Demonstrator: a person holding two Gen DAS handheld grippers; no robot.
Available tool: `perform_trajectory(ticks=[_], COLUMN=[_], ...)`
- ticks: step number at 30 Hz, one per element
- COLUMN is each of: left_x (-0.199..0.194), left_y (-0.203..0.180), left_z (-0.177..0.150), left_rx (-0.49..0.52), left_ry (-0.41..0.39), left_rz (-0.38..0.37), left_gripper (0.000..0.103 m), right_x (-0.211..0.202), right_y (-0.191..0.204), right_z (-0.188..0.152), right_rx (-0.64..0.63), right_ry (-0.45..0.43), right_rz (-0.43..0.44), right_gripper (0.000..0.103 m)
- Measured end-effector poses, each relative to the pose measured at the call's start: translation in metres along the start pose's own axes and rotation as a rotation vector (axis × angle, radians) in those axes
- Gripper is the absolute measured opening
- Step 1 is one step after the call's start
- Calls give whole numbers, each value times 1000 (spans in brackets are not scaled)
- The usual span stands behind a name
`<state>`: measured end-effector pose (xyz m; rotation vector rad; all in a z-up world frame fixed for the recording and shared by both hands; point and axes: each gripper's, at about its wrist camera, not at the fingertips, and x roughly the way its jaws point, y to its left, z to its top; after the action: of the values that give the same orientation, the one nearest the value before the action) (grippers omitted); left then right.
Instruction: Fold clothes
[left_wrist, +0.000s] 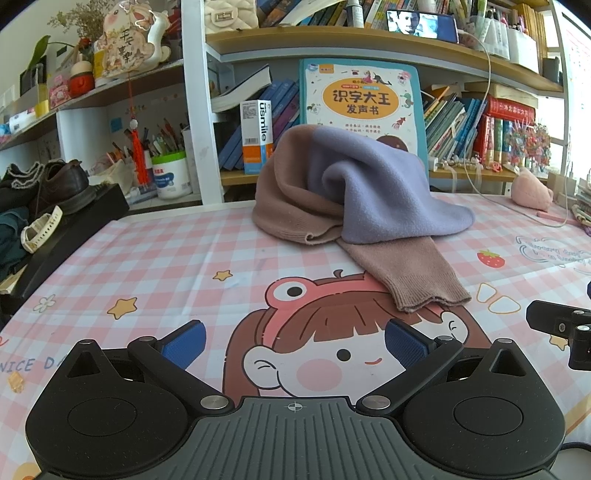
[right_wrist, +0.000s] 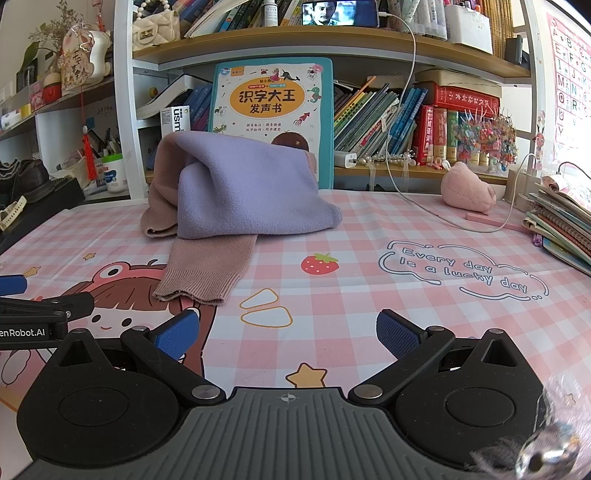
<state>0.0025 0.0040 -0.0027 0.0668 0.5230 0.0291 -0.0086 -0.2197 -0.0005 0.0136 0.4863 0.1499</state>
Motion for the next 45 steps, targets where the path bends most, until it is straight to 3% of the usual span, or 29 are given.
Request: perform_trajectory(ticks=[35,45], left_x=[-11,-18], left_y=[0,1], left_z=[-2,-3], left_rx=[-7,1], left_ry=[-73,-125], left_rz=[-14,-88], left_gripper=[103,103], right_x=[-2,-2], right_y=[1,-2], right_z=[-1,0], right_rx=[-6,12], right_ry=[-12,-13], right_rz=[-14,20], right_gripper=[103,103])
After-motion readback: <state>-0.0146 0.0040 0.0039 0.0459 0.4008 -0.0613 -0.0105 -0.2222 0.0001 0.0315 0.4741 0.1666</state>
